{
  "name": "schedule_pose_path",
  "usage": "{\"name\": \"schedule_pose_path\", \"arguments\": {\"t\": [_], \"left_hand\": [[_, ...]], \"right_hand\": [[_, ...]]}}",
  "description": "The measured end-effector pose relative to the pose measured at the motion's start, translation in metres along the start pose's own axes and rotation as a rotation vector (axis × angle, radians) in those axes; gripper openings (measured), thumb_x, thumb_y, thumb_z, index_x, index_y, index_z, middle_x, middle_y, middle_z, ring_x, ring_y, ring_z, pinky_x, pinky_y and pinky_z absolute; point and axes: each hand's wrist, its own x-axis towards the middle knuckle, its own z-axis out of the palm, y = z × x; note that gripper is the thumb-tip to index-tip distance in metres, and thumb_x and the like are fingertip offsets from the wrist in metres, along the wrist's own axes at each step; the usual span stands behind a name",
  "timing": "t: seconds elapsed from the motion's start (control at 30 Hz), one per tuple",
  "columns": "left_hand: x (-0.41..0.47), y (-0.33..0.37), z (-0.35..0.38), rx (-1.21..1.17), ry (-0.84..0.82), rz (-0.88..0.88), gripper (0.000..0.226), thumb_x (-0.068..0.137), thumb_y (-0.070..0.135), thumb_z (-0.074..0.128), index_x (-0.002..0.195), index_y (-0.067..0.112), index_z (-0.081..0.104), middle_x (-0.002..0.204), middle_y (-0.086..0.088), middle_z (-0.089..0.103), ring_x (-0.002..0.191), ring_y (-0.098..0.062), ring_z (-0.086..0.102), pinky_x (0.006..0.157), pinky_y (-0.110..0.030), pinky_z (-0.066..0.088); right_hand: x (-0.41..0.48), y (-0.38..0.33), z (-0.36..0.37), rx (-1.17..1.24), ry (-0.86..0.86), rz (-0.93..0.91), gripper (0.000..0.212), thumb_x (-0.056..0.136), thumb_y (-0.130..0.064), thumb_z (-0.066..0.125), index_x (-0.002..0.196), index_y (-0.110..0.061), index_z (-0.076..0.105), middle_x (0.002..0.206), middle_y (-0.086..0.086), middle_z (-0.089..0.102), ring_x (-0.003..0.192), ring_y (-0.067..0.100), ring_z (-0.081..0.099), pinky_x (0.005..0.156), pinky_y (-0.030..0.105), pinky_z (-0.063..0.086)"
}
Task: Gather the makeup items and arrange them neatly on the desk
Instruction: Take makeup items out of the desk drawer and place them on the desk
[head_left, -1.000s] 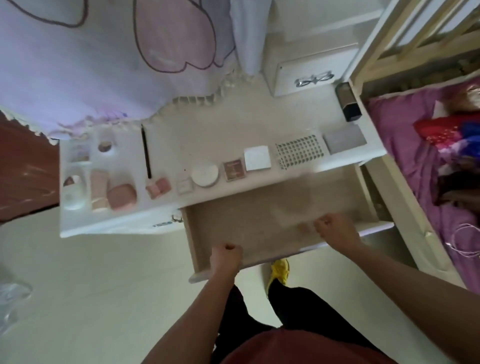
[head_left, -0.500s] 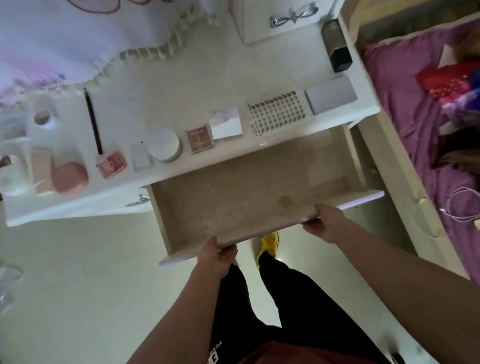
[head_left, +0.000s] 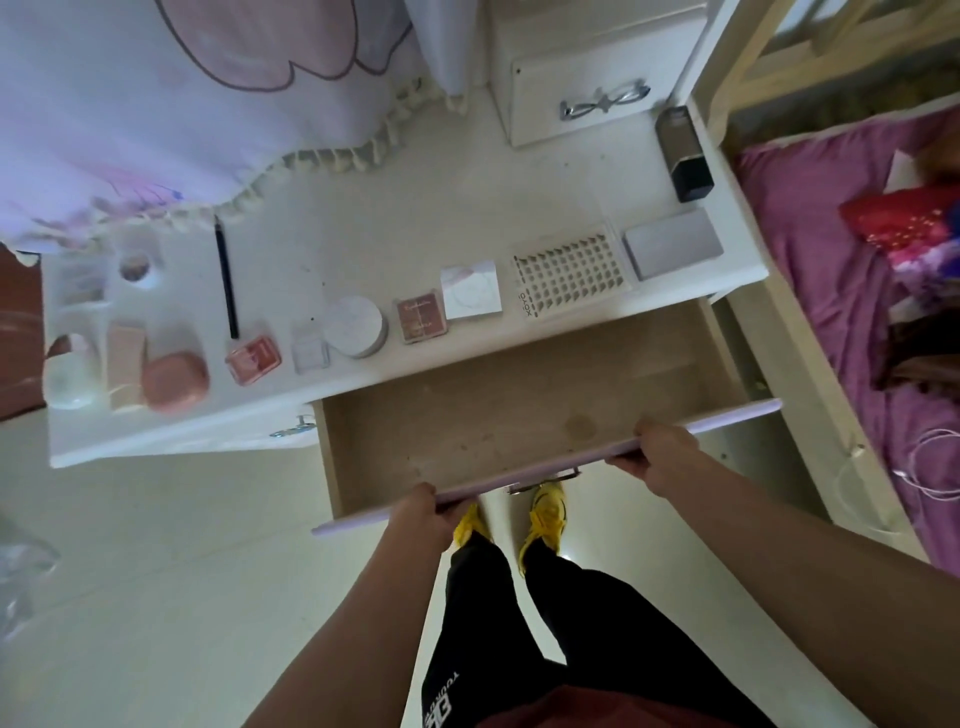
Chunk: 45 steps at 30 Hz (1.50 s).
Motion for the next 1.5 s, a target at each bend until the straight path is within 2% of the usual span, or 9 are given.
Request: {"name": "schedule_pose_path", "arguments": {"t": [0.17, 0.37, 0.5, 0.63, 0.73, 0.97, 1.13, 1.33, 1.5], "left_hand": [[-0.005, 0.026, 0.018, -0.059, 0.008, -0.048, 0.024, 0.098, 0.013, 0.05, 0.119, 0.0, 0.052, 0.131, -0.02, 0.055, 0.123, -0.038, 0.054, 0.098, -0.04, 0.05], [-0.01, 0.039, 0.03, -0.047, 0.064, -0.078, 0.024, 0.097, 0.008, 0.05, 0.119, -0.002, 0.052, 0.126, -0.024, 0.055, 0.117, -0.041, 0.057, 0.094, -0.045, 0.052], [-0.019, 0.058, 0.039, -0.104, 0.085, -0.131, 0.035, 0.095, 0.01, 0.053, 0.13, 0.004, 0.05, 0.137, -0.013, 0.051, 0.125, -0.033, 0.052, 0.096, -0.038, 0.052], [-0.031, 0.065, 0.046, -0.079, 0.113, -0.13, 0.041, 0.096, 0.005, 0.055, 0.135, 0.002, 0.045, 0.137, -0.015, 0.048, 0.125, -0.032, 0.051, 0.094, -0.033, 0.05], [-0.031, 0.071, 0.051, -0.064, 0.079, -0.107, 0.039, 0.098, 0.004, 0.05, 0.136, -0.002, 0.04, 0.138, -0.021, 0.044, 0.125, -0.04, 0.049, 0.098, -0.041, 0.049], [-0.024, 0.076, 0.06, -0.04, 0.069, -0.067, 0.03, 0.098, 0.003, 0.048, 0.127, -0.002, 0.044, 0.134, -0.023, 0.047, 0.119, -0.043, 0.052, 0.094, -0.048, 0.051], [-0.022, 0.092, 0.064, -0.006, -0.041, 0.012, 0.02, 0.099, 0.006, 0.045, 0.118, -0.001, 0.043, 0.135, -0.024, 0.05, 0.118, -0.04, 0.056, 0.081, -0.037, 0.059], [-0.028, 0.099, 0.056, -0.073, -0.144, 0.008, 0.003, 0.092, -0.004, 0.05, 0.091, -0.003, 0.048, 0.097, -0.023, 0.048, 0.098, -0.042, 0.051, 0.099, -0.05, 0.048], [-0.025, 0.115, 0.062, -0.042, -0.225, 0.081, 0.008, 0.092, -0.004, 0.051, 0.086, -0.001, 0.05, 0.09, -0.018, 0.054, 0.078, -0.031, 0.056, 0.085, -0.04, 0.053]], "right_hand": [[0.001, -0.027, 0.02, -0.061, 0.024, -0.024, 0.018, 0.095, -0.006, 0.056, 0.11, -0.002, 0.048, 0.096, 0.02, 0.063, 0.075, 0.034, 0.07, 0.079, 0.043, 0.06], [0.006, -0.038, 0.03, -0.109, 0.06, 0.005, 0.021, 0.094, -0.007, 0.058, 0.112, 0.0, 0.051, 0.097, 0.021, 0.067, 0.071, 0.034, 0.073, 0.078, 0.043, 0.061], [0.002, -0.057, 0.039, -0.188, 0.083, -0.008, 0.011, 0.093, -0.001, 0.058, 0.087, -0.002, 0.048, 0.102, 0.021, 0.065, 0.086, 0.035, 0.071, 0.086, 0.04, 0.058], [0.0, -0.063, 0.045, -0.178, 0.087, 0.026, 0.009, 0.094, -0.003, 0.057, 0.102, -0.002, 0.054, 0.099, 0.02, 0.068, 0.077, 0.034, 0.073, 0.08, 0.04, 0.061], [0.003, -0.068, 0.049, -0.17, 0.089, 0.03, 0.012, 0.095, -0.003, 0.055, 0.107, -0.003, 0.055, 0.097, 0.019, 0.069, 0.072, 0.034, 0.073, 0.077, 0.041, 0.061], [0.003, -0.074, 0.051, -0.155, 0.054, 0.003, 0.008, 0.095, -0.003, 0.056, 0.089, -0.005, 0.05, 0.092, 0.02, 0.067, 0.077, 0.035, 0.072, 0.083, 0.042, 0.06], [-0.001, -0.09, 0.061, -0.105, -0.057, -0.027, 0.007, 0.093, -0.005, 0.058, 0.094, -0.005, 0.051, 0.093, 0.019, 0.066, 0.08, 0.034, 0.073, 0.079, 0.038, 0.061], [-0.003, -0.092, 0.051, 0.01, -0.315, -0.01, 0.016, 0.087, 0.011, 0.054, 0.098, -0.001, 0.054, 0.108, 0.027, 0.061, 0.098, 0.041, 0.068, 0.069, 0.038, 0.062], [-0.001, -0.106, 0.07, 0.062, -0.308, -0.051, 0.041, 0.081, 0.024, 0.037, 0.115, 0.007, 0.052, 0.111, 0.029, 0.059, 0.091, 0.041, 0.066, 0.058, 0.034, 0.061]]}}
